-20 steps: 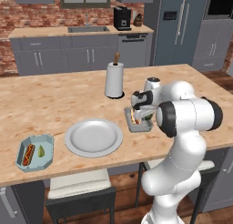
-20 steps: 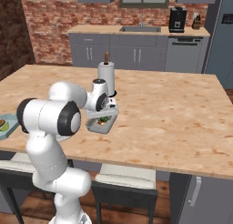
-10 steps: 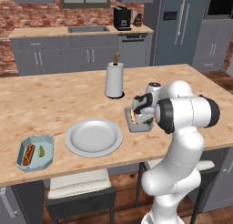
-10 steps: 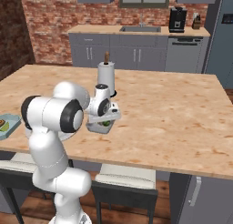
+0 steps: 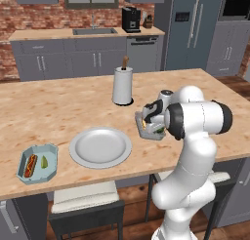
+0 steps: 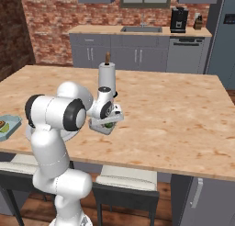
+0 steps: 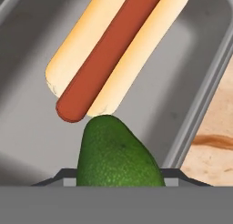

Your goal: Place one cooked food and one vegetable from the large plate to each tupperware container.

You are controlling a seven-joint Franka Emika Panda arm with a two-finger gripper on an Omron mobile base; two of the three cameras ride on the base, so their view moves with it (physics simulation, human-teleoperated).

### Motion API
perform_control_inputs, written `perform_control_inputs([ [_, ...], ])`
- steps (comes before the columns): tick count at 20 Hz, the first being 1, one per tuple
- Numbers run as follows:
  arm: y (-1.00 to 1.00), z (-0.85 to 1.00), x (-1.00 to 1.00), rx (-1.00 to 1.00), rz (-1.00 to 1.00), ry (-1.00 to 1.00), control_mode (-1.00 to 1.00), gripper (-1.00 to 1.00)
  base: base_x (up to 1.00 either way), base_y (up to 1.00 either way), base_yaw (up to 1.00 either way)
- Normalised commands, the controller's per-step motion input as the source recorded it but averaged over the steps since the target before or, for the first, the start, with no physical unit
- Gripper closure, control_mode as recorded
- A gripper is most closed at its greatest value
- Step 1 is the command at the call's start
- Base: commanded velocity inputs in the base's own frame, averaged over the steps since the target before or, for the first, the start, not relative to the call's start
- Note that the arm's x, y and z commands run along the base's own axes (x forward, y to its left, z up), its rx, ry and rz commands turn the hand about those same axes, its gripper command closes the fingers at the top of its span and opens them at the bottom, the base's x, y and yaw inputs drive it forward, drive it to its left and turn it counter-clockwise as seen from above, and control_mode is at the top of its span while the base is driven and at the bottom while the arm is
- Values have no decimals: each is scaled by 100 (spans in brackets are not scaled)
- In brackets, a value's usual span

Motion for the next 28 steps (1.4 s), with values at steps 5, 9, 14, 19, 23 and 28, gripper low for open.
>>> perform_control_inputs([
  [5,8,-3,0,0,0,-2,-100,-100,0,0,0],
  [9,0,0,0,0,0,0,-100,-100,0,0,0],
  [14,0,0,0,0,0,0,-100,-100,0,0,0],
  [19,9,5,-1,0,0,-2,-100,-100,0,0,0],
  [23,37,22,-7,-2,0,-4,-100,-100,0,0,0],
  [28,50,22,-15,-1,0,-5,-100,-100,0,0,0],
])
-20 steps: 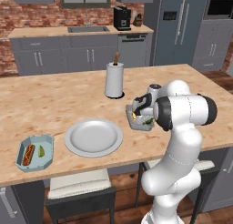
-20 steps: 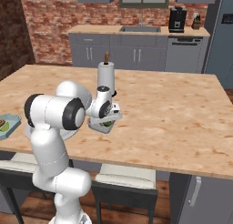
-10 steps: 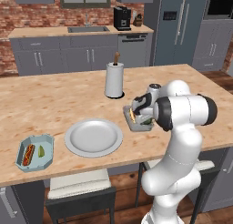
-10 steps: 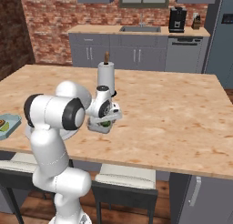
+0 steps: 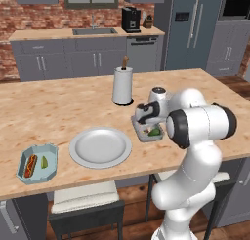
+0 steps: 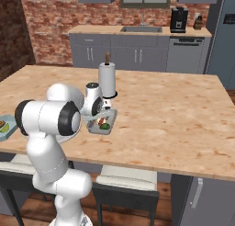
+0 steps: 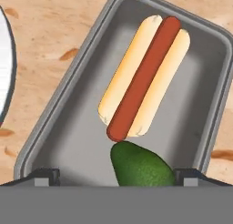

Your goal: Place one cooked food and one vegetable from the large plate to each tupperware container.

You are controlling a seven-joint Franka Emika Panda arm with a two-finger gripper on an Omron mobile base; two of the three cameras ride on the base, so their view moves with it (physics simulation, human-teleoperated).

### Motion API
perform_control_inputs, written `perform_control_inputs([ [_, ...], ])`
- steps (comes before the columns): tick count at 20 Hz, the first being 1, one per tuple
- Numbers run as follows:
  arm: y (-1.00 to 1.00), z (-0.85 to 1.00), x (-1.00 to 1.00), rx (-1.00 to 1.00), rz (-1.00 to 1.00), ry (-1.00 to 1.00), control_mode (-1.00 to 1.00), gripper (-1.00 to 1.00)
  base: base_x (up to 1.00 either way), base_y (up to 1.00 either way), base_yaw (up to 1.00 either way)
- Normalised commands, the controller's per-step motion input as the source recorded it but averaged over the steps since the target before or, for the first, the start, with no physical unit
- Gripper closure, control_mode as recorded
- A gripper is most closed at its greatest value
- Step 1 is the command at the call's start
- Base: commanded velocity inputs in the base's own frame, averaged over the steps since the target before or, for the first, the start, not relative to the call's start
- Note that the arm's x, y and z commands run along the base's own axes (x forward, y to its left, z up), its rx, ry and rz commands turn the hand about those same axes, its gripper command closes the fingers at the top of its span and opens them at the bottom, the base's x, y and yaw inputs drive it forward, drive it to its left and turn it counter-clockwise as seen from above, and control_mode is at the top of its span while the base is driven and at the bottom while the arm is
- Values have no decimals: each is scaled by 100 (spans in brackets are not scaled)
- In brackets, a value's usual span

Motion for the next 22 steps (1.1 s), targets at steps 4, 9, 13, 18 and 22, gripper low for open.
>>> perform_control_inputs([
  [4,16,52,-14,-1,0,-13,-100,-100,0,0,0],
  [9,0,77,-58,0,-2,-16,-100,-100,0,0,0],
  [13,0,63,-97,0,-7,-21,-100,-100,0,0,0],
  [18,0,72,-95,0,-9,-25,-100,-100,0,0,0],
  [22,0,80,-91,2,-9,-27,-100,-100,0,0,0],
])
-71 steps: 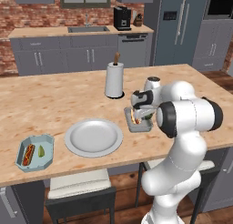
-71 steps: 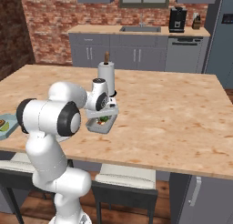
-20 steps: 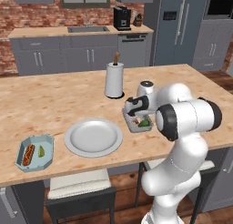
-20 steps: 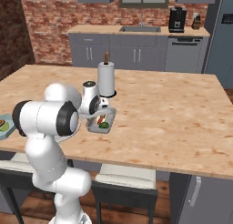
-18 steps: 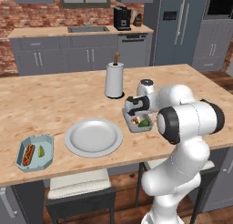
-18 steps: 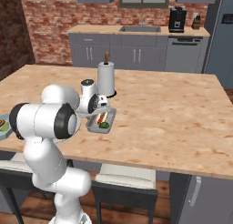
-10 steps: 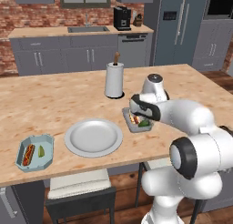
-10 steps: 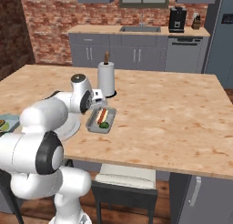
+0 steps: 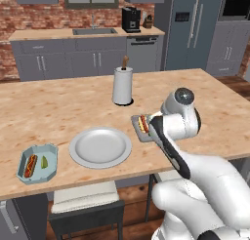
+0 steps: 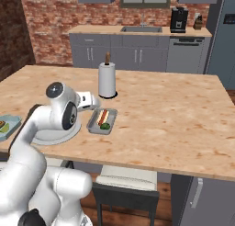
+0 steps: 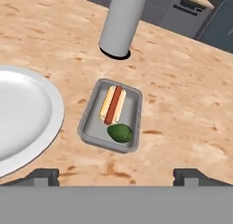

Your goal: Place one cooked food and one vegetable from the large plate to each tupperware container.

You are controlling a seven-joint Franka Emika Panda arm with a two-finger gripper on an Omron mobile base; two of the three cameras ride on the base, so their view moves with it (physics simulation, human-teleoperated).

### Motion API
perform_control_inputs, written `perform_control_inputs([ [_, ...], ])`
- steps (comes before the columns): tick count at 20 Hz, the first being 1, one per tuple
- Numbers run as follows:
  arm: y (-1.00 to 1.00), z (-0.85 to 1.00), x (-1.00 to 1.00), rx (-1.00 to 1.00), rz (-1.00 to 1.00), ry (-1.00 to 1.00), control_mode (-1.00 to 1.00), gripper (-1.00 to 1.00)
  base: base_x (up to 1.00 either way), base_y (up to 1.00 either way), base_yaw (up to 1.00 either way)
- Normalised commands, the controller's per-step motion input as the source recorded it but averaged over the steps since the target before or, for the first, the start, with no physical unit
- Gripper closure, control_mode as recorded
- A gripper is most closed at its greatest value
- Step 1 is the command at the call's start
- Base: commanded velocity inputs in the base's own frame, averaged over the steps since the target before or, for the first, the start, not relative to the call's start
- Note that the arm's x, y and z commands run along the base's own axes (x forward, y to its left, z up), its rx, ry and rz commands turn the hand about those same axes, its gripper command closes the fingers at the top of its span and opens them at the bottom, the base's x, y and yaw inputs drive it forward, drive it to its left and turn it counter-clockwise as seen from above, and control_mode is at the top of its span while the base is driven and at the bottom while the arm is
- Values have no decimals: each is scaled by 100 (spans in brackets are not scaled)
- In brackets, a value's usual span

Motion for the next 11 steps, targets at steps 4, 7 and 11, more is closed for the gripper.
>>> perform_control_inputs([
  [4,0,87,-82,8,-10,-21,-100,-100,0,0,0],
  [7,0,81,-55,12,-2,-10,-100,-100,0,0,0],
  [11,0,83,-41,16,0,0,-100,-100,0,0,0],
])
